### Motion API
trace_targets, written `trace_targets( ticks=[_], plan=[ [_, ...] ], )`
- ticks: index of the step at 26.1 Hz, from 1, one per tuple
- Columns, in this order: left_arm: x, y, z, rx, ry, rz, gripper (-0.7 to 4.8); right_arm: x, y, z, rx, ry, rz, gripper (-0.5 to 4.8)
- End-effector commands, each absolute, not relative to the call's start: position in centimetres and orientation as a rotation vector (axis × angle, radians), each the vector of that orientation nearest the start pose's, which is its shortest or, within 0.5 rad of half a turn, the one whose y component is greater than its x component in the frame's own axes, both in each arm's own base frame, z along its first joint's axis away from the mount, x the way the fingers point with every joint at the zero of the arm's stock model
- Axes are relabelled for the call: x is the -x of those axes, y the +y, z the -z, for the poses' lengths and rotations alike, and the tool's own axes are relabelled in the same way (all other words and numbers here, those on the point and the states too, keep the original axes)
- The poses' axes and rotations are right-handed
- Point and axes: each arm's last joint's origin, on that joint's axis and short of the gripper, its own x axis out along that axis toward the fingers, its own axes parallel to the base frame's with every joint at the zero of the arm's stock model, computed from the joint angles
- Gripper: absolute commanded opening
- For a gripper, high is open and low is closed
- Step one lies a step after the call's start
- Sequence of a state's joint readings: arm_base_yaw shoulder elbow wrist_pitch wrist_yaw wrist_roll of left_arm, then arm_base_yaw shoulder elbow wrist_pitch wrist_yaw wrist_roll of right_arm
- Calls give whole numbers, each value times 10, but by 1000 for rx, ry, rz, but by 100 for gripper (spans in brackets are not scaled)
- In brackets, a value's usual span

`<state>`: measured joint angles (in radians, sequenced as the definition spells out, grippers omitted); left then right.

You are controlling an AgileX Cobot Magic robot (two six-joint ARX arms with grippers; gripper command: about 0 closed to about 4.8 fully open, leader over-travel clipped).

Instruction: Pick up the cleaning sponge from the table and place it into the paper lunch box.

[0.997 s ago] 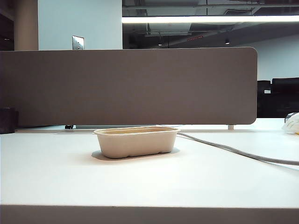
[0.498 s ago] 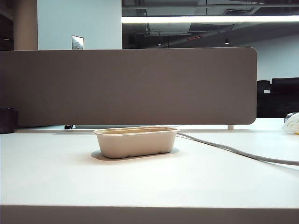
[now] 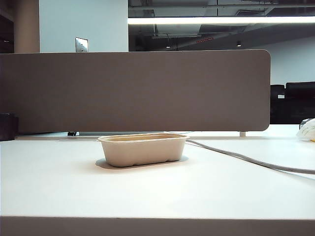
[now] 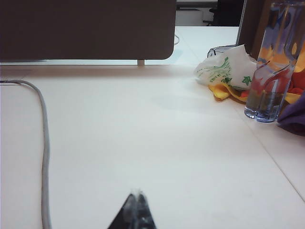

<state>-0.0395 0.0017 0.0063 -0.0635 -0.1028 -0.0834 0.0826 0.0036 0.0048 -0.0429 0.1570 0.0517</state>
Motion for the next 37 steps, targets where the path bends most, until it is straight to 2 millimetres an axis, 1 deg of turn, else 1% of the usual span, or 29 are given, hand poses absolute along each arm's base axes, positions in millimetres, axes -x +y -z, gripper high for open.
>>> trace_targets(
  ticks=[1,16,21,37],
  plan=[
    [-97,1,-161,82,40,-110,-3,-97,3,-163,-49,22,75,-5],
    [-97,1,-166,80,-12,-58,-3,-97,3,-163,-49,22,76,-5],
    [-97,0,-166,79,-8,-2,-3,-97,3,-163,-49,22,75,-5],
    [-97,1,-166,80,-2,-8,-3,-97,3,-163,-49,22,76,-5]
  ],
)
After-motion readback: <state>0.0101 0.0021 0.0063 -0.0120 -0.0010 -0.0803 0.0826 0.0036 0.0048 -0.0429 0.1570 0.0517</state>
